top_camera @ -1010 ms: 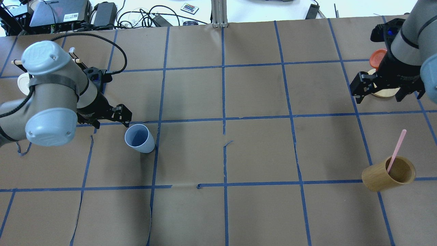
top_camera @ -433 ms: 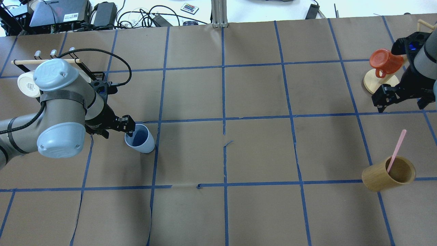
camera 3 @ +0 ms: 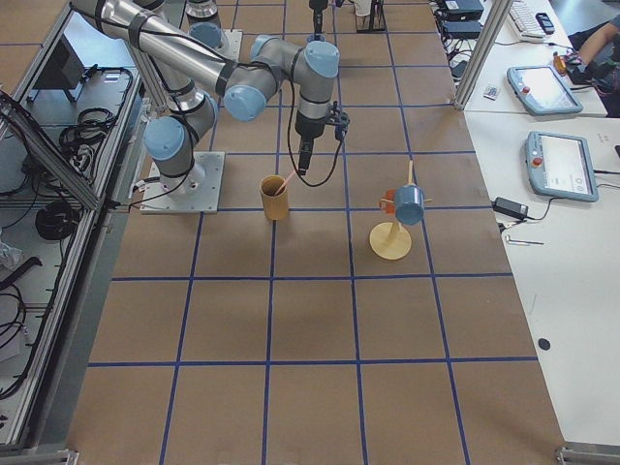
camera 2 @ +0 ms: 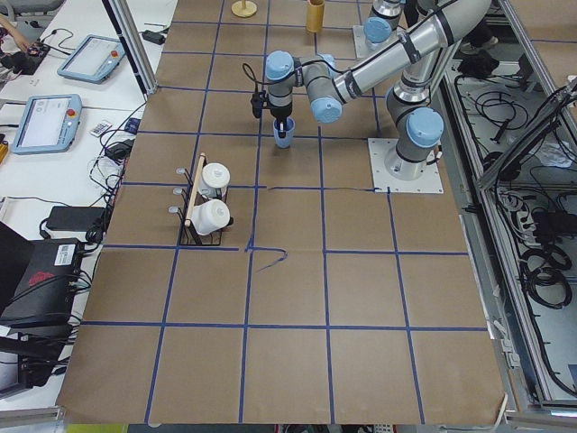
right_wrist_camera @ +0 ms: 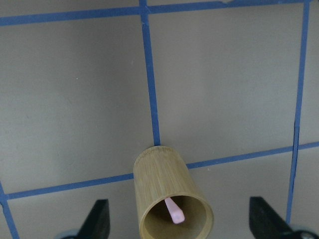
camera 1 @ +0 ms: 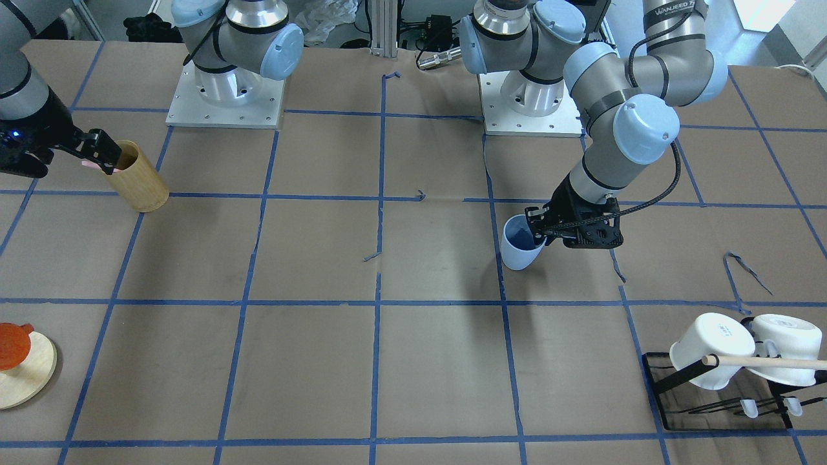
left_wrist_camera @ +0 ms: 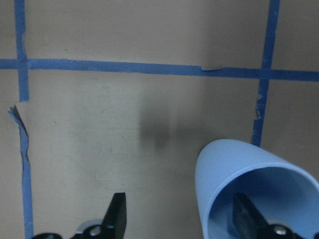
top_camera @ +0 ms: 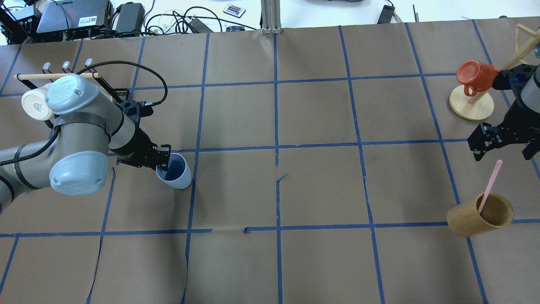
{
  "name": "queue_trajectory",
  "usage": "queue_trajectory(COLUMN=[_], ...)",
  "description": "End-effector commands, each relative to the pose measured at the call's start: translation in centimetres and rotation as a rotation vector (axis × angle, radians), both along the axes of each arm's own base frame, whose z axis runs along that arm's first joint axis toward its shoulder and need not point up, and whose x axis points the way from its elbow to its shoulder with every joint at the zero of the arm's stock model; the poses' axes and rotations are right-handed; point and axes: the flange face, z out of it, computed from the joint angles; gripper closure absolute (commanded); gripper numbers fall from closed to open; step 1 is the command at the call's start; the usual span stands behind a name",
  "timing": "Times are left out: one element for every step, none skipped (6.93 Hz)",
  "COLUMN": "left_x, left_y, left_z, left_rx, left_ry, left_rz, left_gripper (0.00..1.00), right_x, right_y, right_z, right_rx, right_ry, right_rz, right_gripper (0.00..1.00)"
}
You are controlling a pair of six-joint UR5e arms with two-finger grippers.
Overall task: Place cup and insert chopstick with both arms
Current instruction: 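Carry blue cup to table center with left gripper while right grasps pink chopstick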
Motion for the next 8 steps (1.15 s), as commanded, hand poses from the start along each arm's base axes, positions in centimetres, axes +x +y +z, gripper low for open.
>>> queue_trajectory(left_x=[-0.1, -1.3, -7.0, -14.0, -17.4, -21.1, -24.8, -26.9], left_y=[-0.6, -1.9, -3.1, -2.8, -4.1, -5.4, -6.4, -8.1], left_z=[2.0, 4.9, 7.2, 6.8, 5.9, 4.9, 4.1, 4.0], left_rx=[-0.041, -0.029, -0.041, -0.039, -0.097, -0.162, -0.179, -0.194], left_ry=[0.002, 0.01, 0.006, -0.001, 0.018, 0.047, 0.051, 0.044], left_rz=[-0.003, 0.027, 0.049, 0.054, 0.07, 0.066, 0.06, 0.069], left_gripper=[1.0, 1.0, 1.0, 1.0, 1.0, 1.0, 1.0, 1.0], right_x=[0.1, -0.2, -1.1, -2.2, -2.6, -2.4, -2.4, -2.3], right_y=[0.6, 0.7, 1.4, 1.7, 1.8, 1.8, 1.8, 1.8], right_z=[-0.8, -1.4, -2.3, -2.7, -2.8, -2.9, -2.9, -2.8], right_rx=[0.043, 0.052, 0.071, 0.071, 0.072, 0.078, 0.077, 0.074], right_ry=[-0.018, -0.024, -0.035, -0.037, -0.04, -0.044, -0.054, -0.056], right_rz=[-0.012, -0.018, -0.044, -0.066, -0.074, -0.082, -0.083, -0.082], right_gripper=[0.15, 0.34, 0.49, 0.54, 0.59, 0.59, 0.59, 0.59])
